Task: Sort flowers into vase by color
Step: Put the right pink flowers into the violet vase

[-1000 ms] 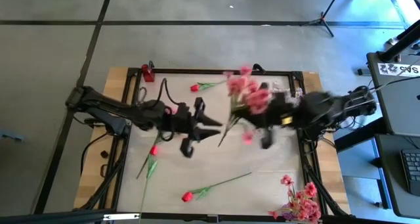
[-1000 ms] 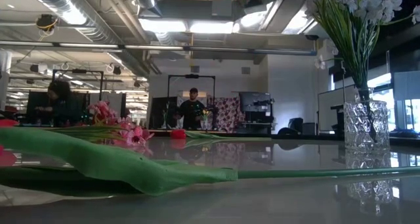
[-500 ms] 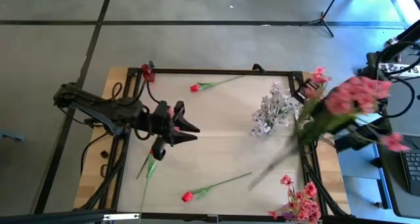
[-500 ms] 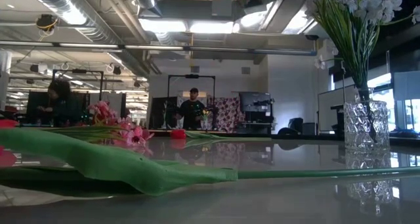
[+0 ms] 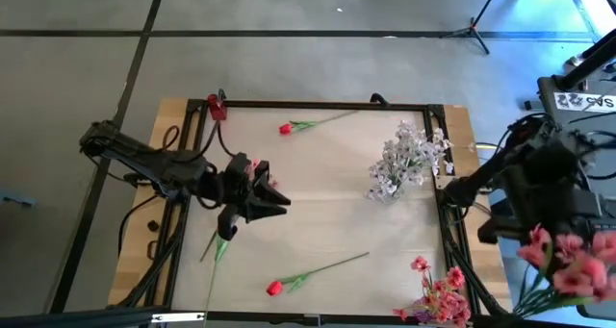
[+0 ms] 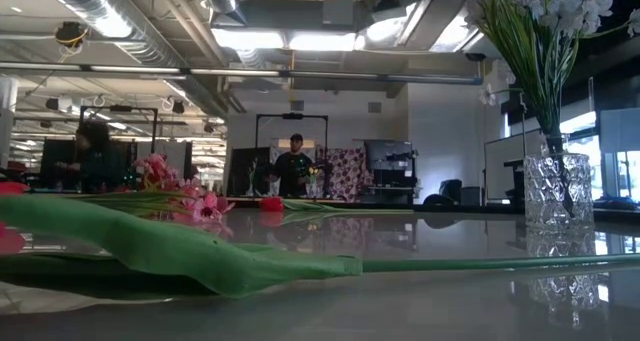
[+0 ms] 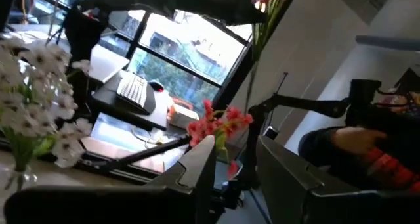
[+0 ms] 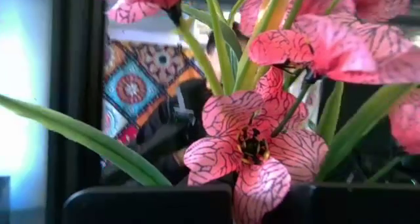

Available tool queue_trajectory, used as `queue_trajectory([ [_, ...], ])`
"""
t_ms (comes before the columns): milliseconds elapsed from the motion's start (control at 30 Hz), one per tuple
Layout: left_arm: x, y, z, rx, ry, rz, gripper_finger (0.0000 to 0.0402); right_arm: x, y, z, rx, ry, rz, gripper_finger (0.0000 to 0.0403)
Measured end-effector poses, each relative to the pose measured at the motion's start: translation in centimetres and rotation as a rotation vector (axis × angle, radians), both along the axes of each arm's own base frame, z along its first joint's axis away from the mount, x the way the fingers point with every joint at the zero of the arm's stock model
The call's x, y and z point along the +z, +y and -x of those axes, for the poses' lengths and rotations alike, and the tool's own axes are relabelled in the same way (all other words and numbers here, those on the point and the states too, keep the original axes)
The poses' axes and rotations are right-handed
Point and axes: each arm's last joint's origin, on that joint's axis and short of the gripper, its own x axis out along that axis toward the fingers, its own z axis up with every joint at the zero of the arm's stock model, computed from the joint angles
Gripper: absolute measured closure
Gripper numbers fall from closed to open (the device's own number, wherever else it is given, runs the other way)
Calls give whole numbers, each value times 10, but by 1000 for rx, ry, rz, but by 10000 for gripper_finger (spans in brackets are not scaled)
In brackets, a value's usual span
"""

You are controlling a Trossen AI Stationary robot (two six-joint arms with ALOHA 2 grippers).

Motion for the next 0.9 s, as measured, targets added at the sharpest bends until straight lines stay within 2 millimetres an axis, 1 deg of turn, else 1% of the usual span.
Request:
queue_trajectory([
  [167, 0, -9, 4, -8, 1, 0, 295, -18, 25, -2, -48, 8, 117, 400],
  [267, 0, -15, 6, -33, 3, 9, 295, -28, 37, 0, -34, 9, 190, 401],
  [400, 0, -21, 9, -57, 6, 19, 295, -42, 45, 2, -10, 38, 305, 401],
  [600, -1, -21, 9, 2, 13, 25, 295, -57, 56, 6, -16, 25, 427, 401],
  [767, -3, -20, 9, 41, 35, 20, 295, -72, 66, 11, 13, 9, 475, 401],
  [900, -3, -19, 9, 54, 36, 21, 295, -81, 70, 9, -13, 18, 484, 402],
])
